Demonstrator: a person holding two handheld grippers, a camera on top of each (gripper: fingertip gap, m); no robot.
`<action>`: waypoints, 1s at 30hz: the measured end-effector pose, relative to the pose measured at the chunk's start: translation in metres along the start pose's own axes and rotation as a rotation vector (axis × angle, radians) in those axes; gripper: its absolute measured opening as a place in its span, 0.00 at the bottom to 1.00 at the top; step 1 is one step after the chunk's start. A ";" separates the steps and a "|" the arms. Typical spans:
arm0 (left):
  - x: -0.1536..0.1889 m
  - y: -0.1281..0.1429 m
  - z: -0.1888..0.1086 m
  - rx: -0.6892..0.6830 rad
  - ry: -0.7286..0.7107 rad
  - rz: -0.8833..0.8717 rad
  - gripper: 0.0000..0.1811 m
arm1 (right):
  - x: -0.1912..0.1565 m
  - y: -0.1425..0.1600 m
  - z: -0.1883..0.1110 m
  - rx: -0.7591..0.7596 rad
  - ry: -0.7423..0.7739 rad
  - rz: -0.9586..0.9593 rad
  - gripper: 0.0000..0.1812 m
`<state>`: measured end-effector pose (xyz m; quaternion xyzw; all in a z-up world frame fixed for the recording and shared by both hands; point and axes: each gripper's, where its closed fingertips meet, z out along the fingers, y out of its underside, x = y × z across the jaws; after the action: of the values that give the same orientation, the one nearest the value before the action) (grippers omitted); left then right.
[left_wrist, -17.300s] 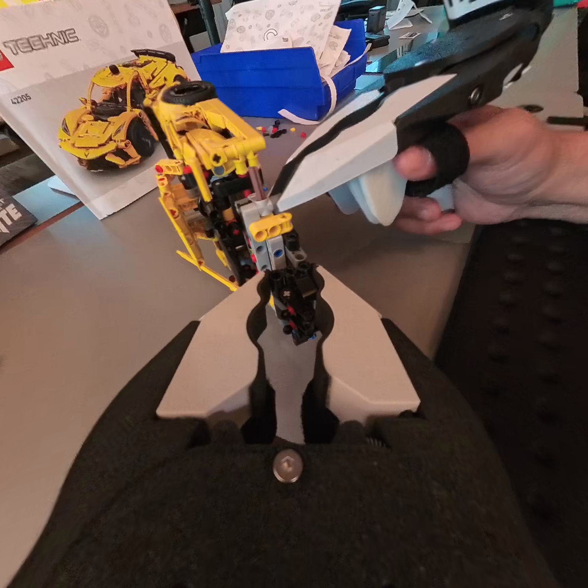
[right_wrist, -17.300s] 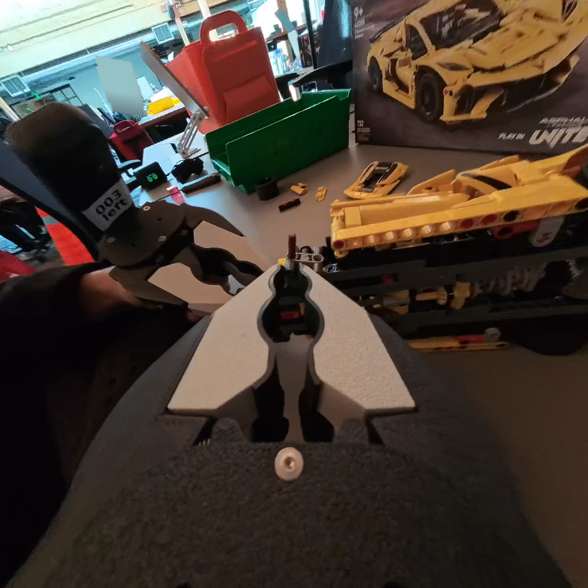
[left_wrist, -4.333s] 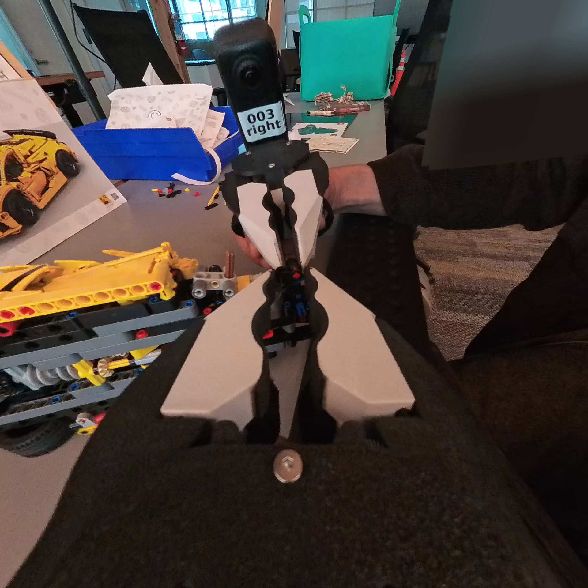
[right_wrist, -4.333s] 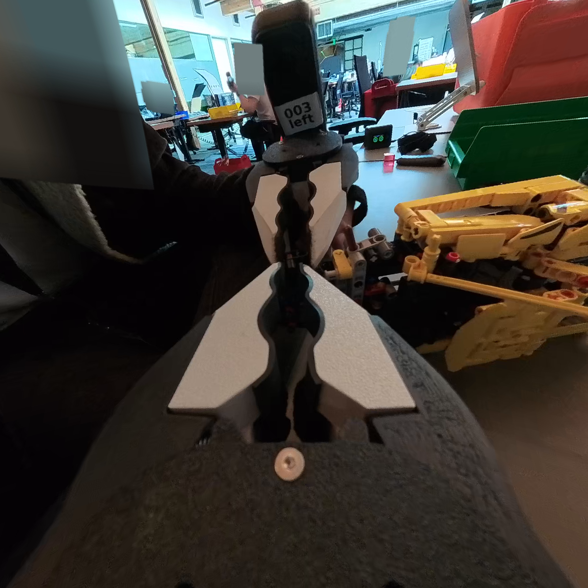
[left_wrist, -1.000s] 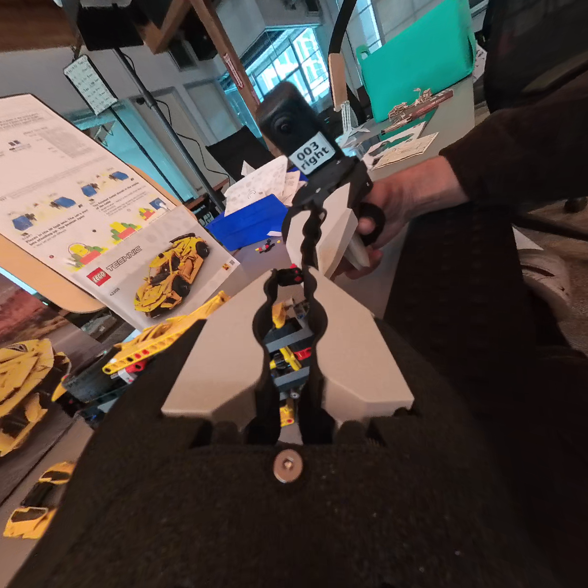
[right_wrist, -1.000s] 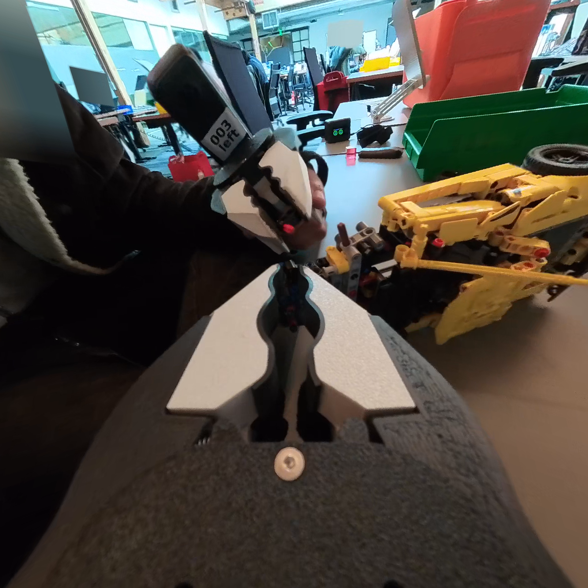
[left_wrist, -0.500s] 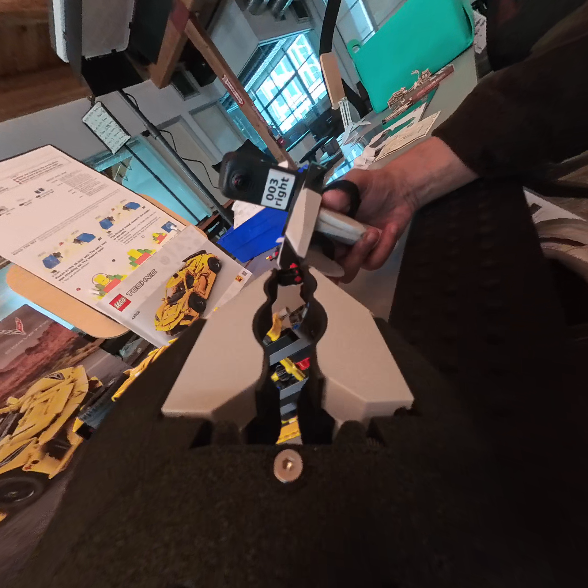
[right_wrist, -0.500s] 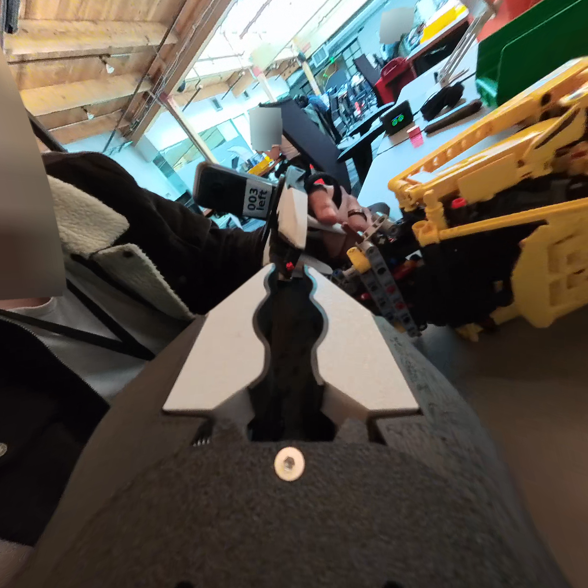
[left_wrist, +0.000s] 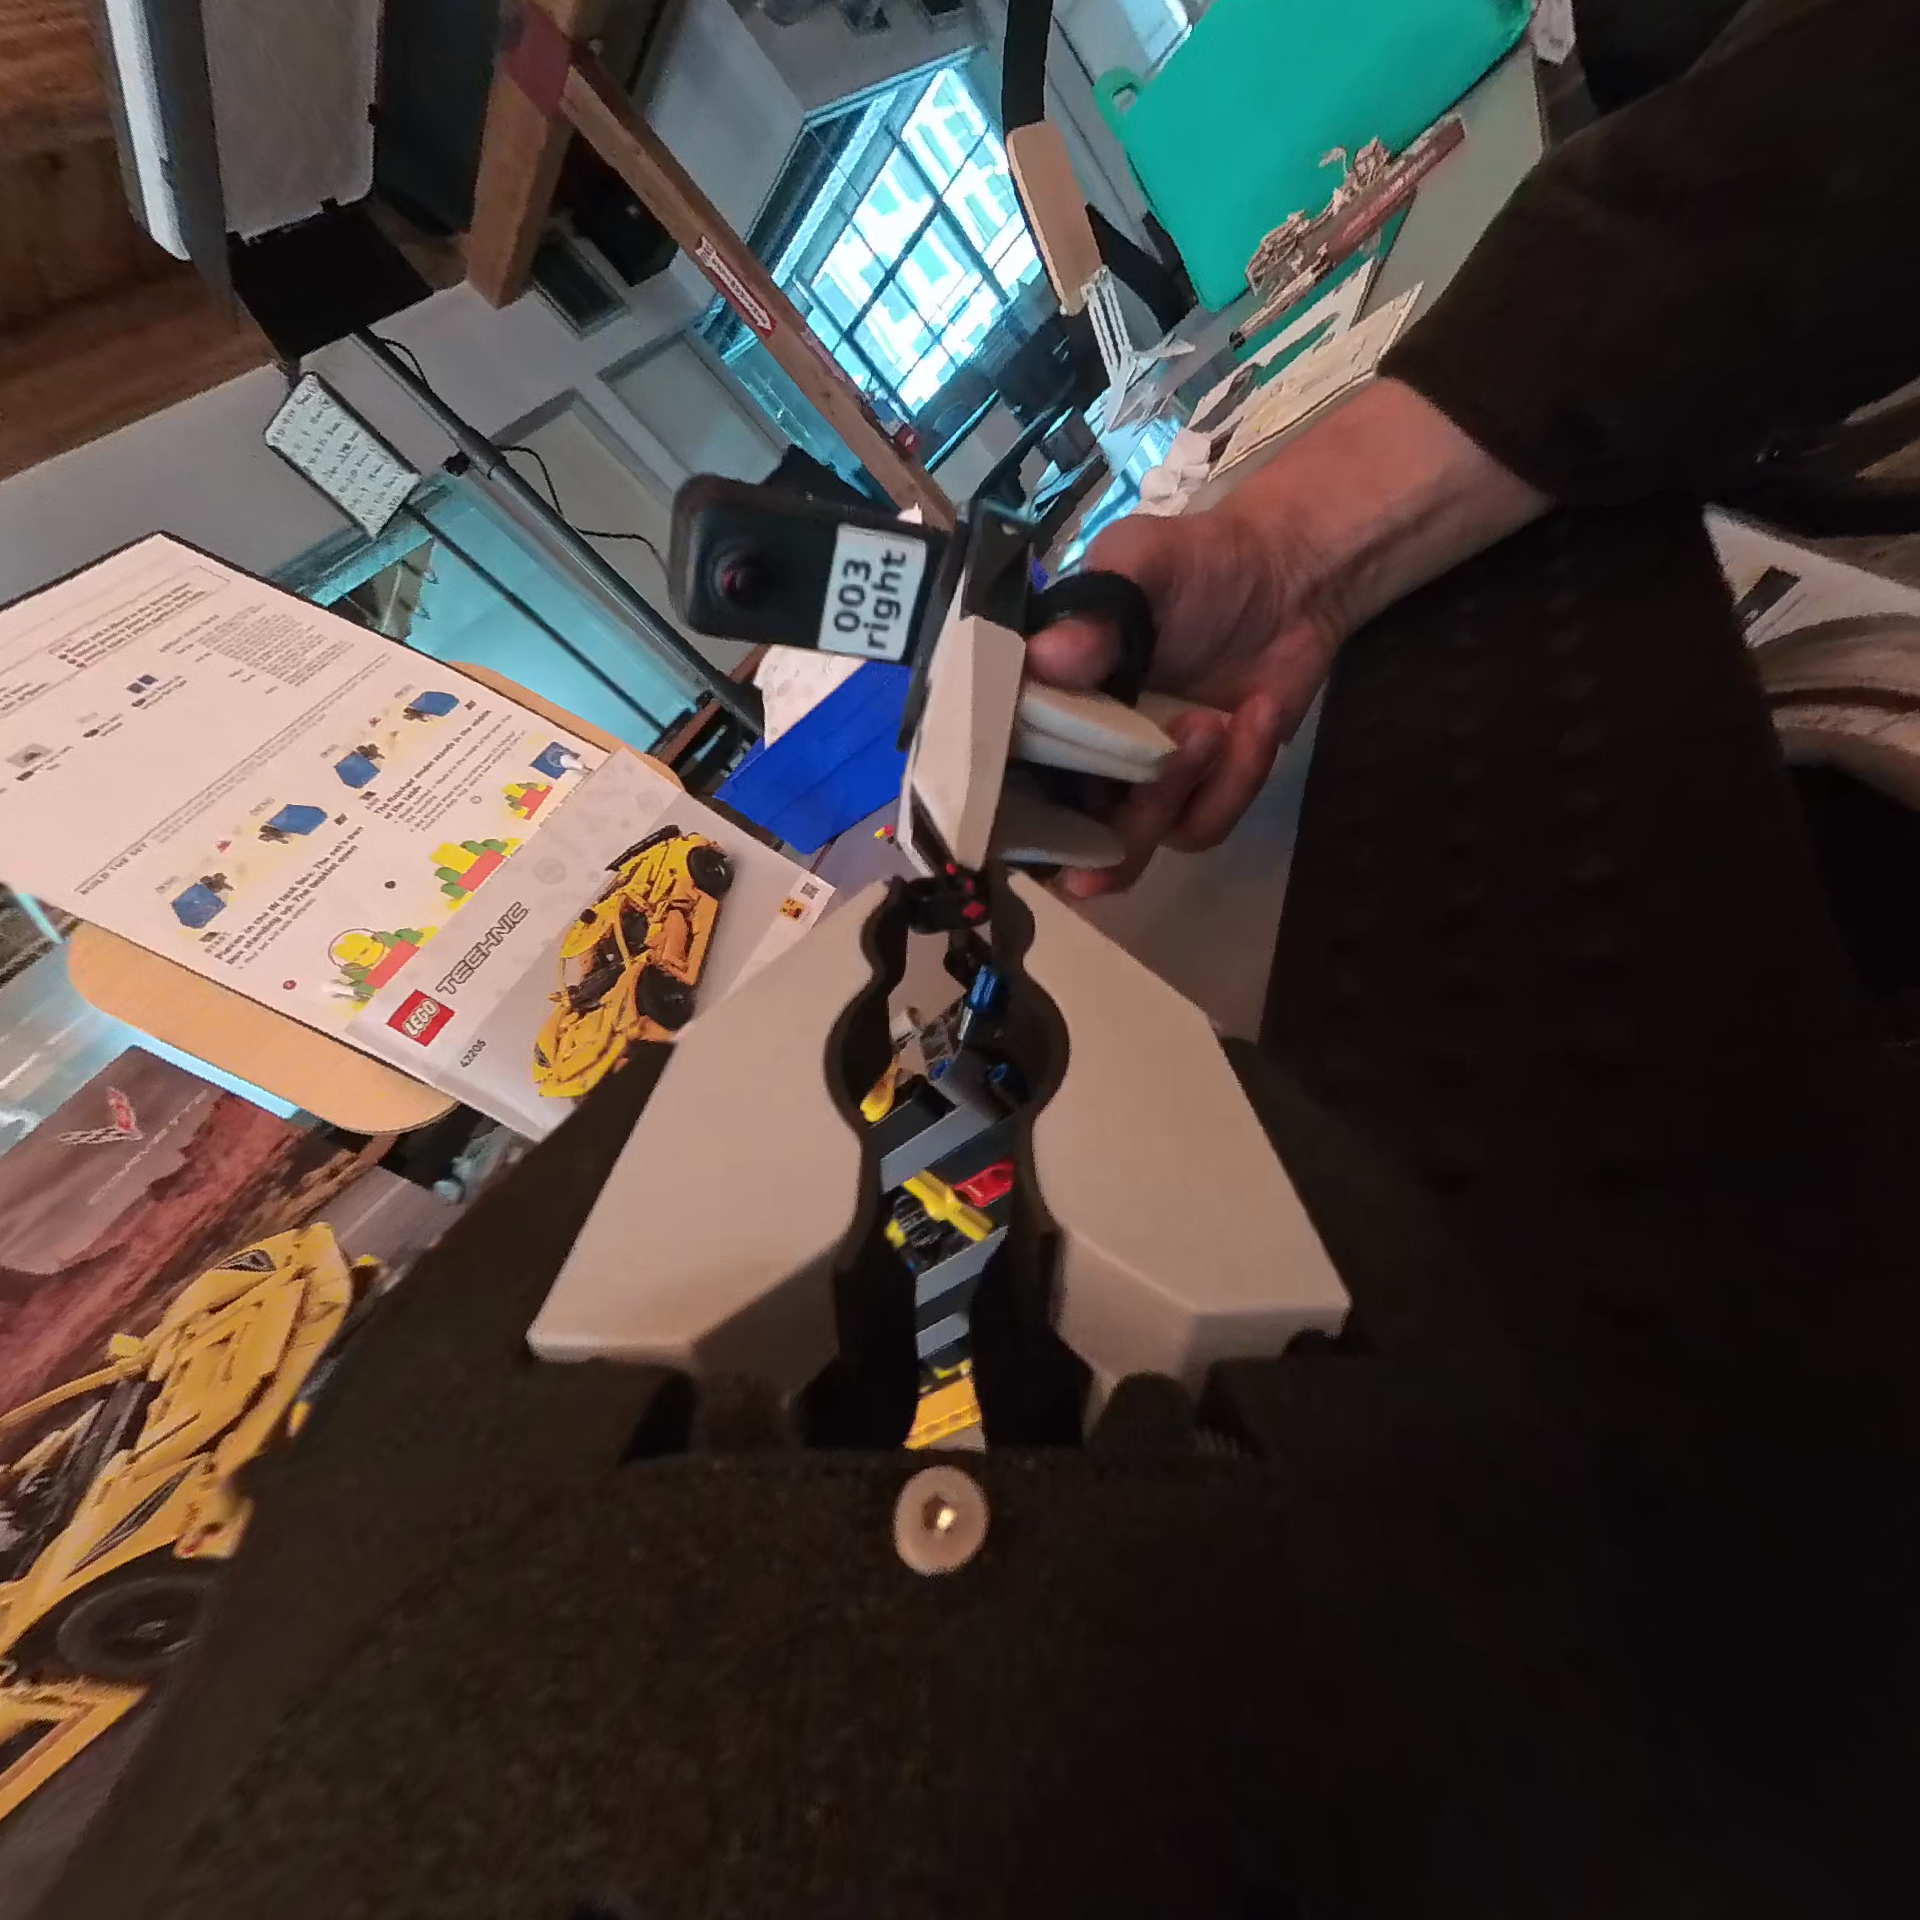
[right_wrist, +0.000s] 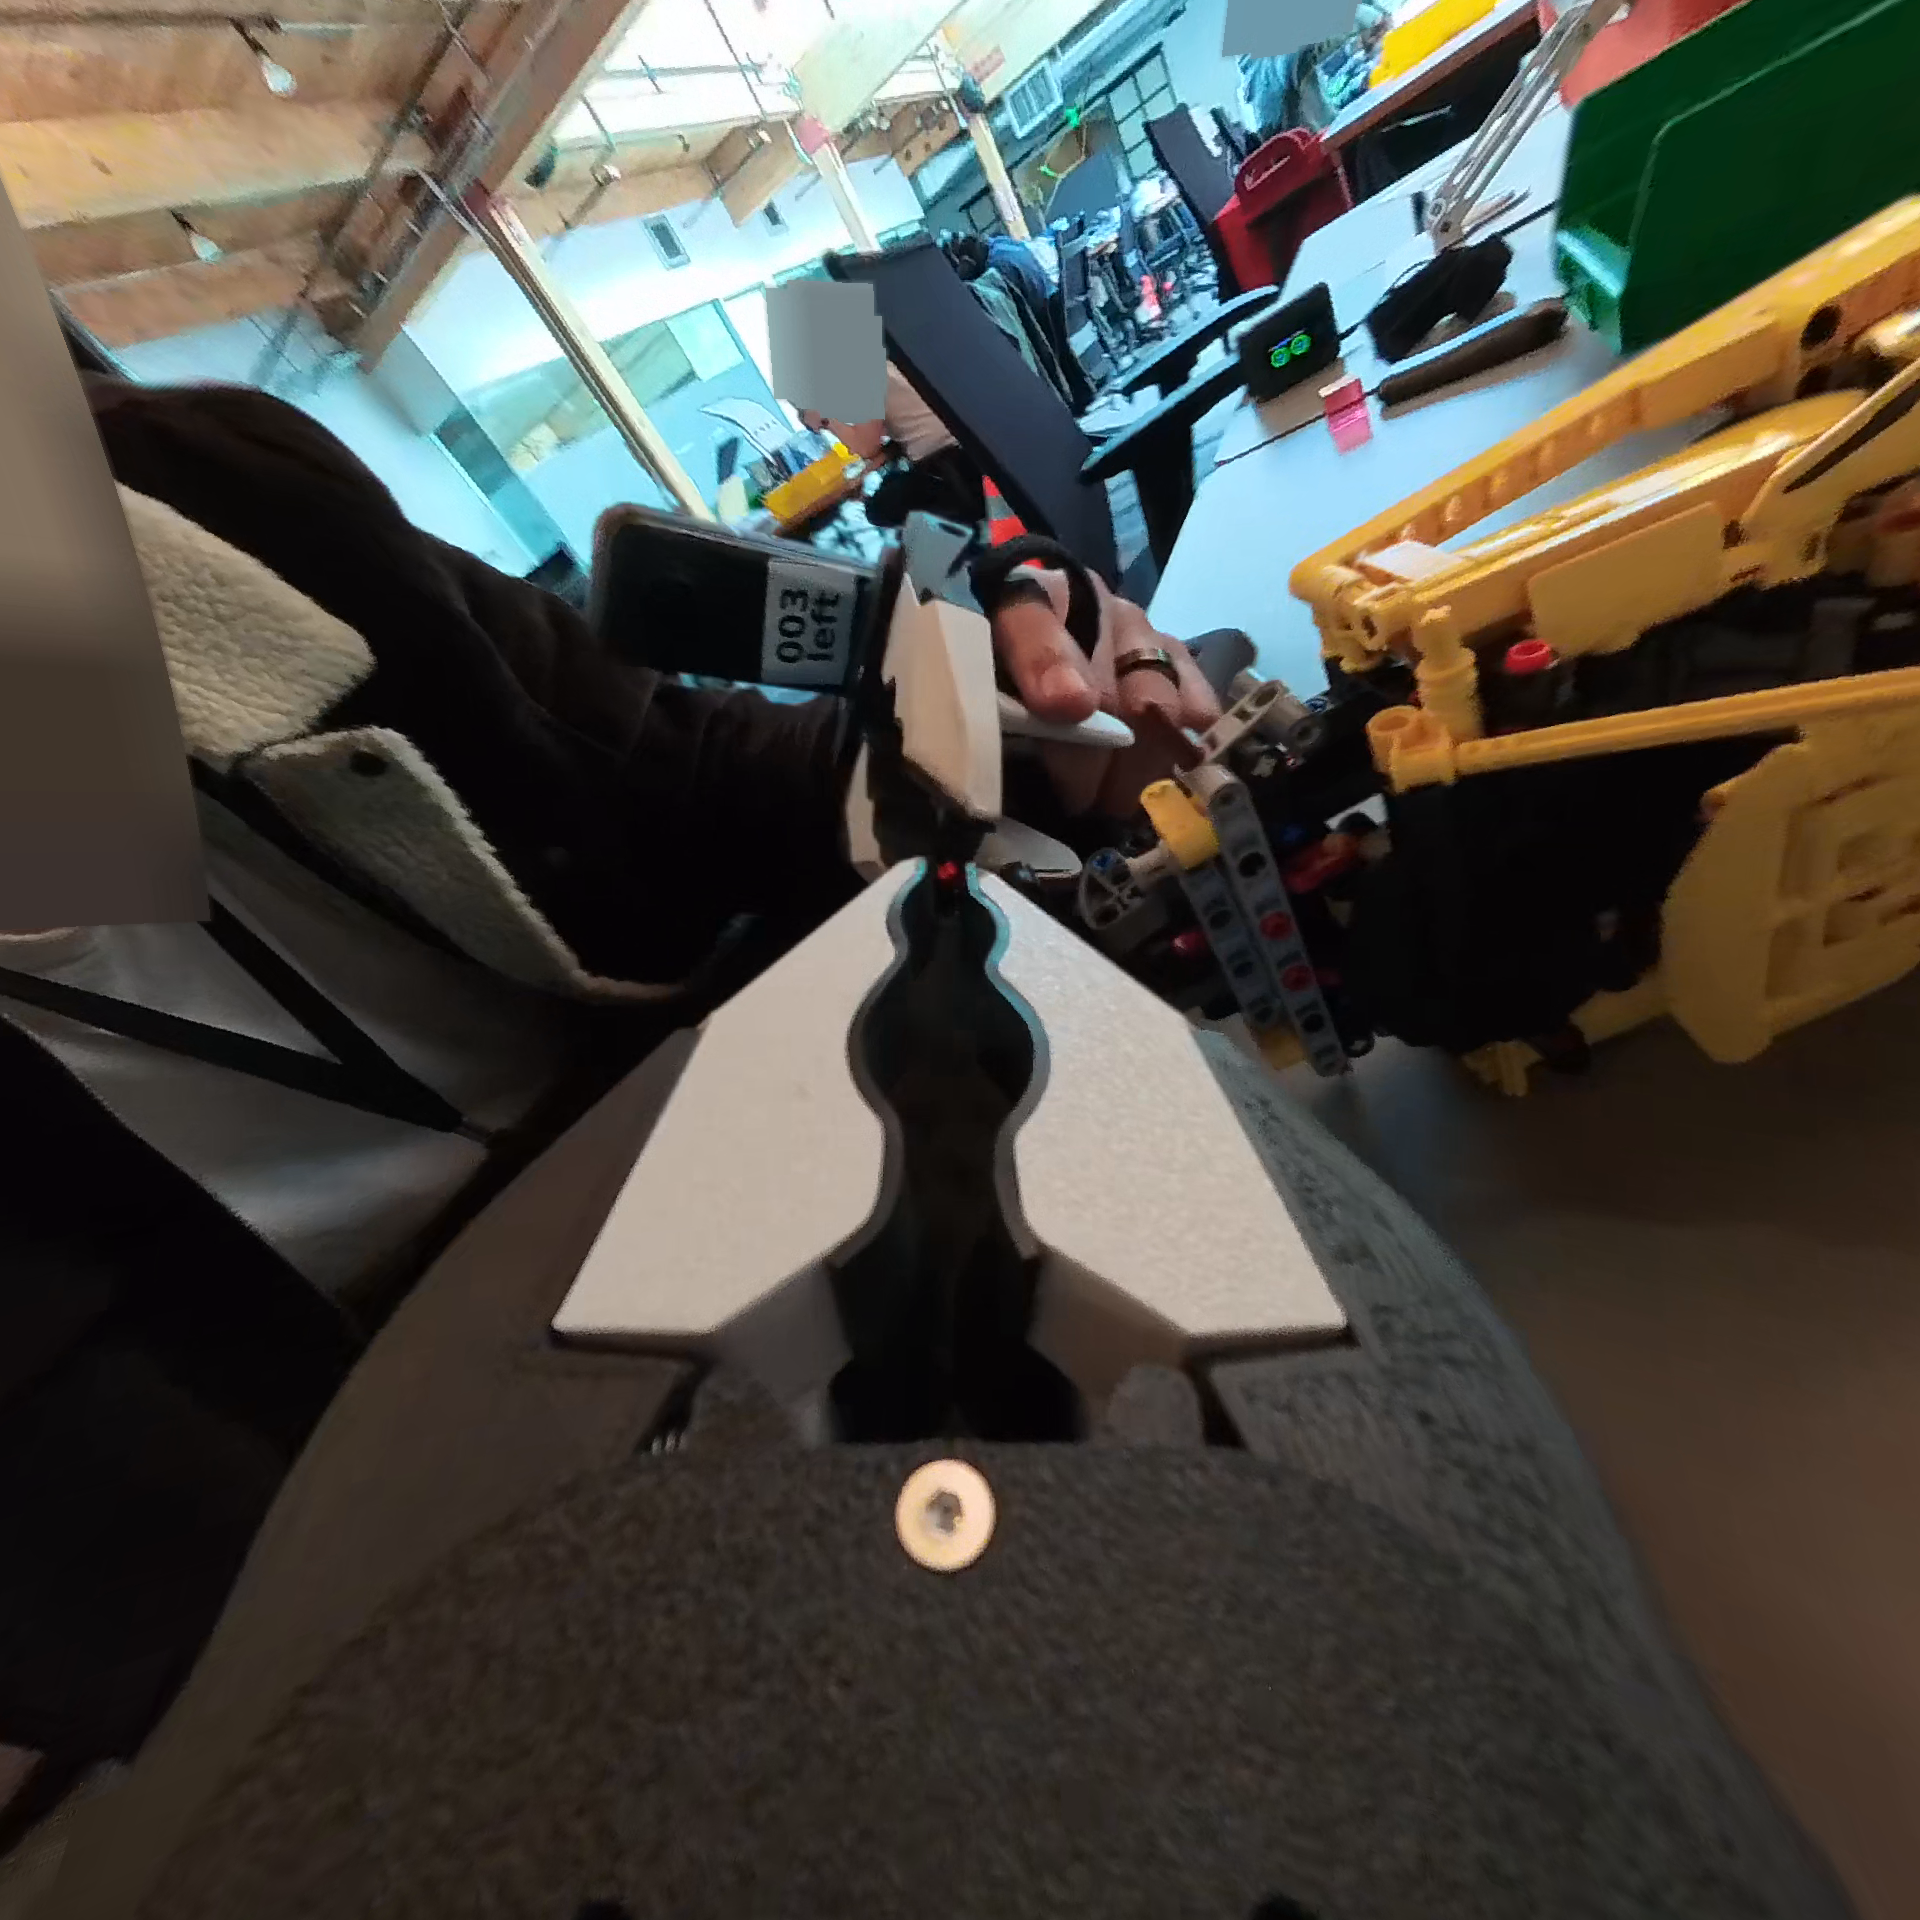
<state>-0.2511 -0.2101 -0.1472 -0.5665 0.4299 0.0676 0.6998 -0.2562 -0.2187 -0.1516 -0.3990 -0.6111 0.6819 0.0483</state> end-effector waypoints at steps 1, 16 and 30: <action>0.000 0.002 0.001 -0.023 -0.007 0.008 0.08 | 0.002 0.000 -0.001 -0.002 0.024 -0.032 0.01; -0.009 -0.011 0.007 -0.073 -0.100 -0.015 0.08 | -0.007 -0.016 -0.013 0.082 -0.048 -0.102 0.01; -0.028 -0.010 -0.003 -0.021 -0.189 -0.111 0.04 | 0.019 -0.051 -0.070 0.344 0.180 -0.027 0.00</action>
<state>-0.2639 -0.2051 -0.1207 -0.5878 0.3292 0.0861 0.7340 -0.2490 -0.1400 -0.1118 -0.4361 -0.4841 0.7371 0.1792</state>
